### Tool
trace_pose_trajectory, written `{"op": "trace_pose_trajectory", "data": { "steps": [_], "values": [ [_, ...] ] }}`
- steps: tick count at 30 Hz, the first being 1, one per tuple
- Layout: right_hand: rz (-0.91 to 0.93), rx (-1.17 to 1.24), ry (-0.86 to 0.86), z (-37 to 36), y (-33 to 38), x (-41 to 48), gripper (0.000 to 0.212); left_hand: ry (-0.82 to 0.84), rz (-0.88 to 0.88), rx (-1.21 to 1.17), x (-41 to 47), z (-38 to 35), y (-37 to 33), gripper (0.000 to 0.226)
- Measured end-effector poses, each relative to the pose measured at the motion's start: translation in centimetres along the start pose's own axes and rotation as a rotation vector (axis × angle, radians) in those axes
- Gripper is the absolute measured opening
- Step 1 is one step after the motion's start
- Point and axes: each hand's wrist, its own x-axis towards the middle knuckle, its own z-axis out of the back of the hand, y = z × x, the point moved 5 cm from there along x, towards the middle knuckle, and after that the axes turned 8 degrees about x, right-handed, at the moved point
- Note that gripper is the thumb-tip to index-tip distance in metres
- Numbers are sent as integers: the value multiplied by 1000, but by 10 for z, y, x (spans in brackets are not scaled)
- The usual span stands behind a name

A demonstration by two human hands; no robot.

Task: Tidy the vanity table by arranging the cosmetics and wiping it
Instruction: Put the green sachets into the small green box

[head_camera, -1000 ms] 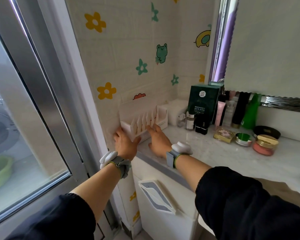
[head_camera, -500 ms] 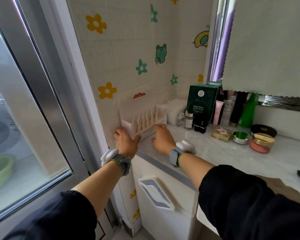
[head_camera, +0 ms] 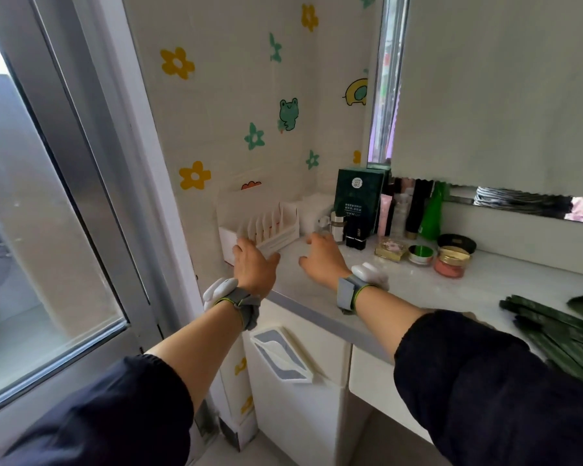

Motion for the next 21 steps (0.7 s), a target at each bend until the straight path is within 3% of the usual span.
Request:
{"op": "trace_pose_trajectory", "data": {
  "steps": [21],
  "values": [
    [-162, -59, -237, 121, -69, -118, 40, 162, -234, -159, -104, -57, -109, 38]
  ]
}}
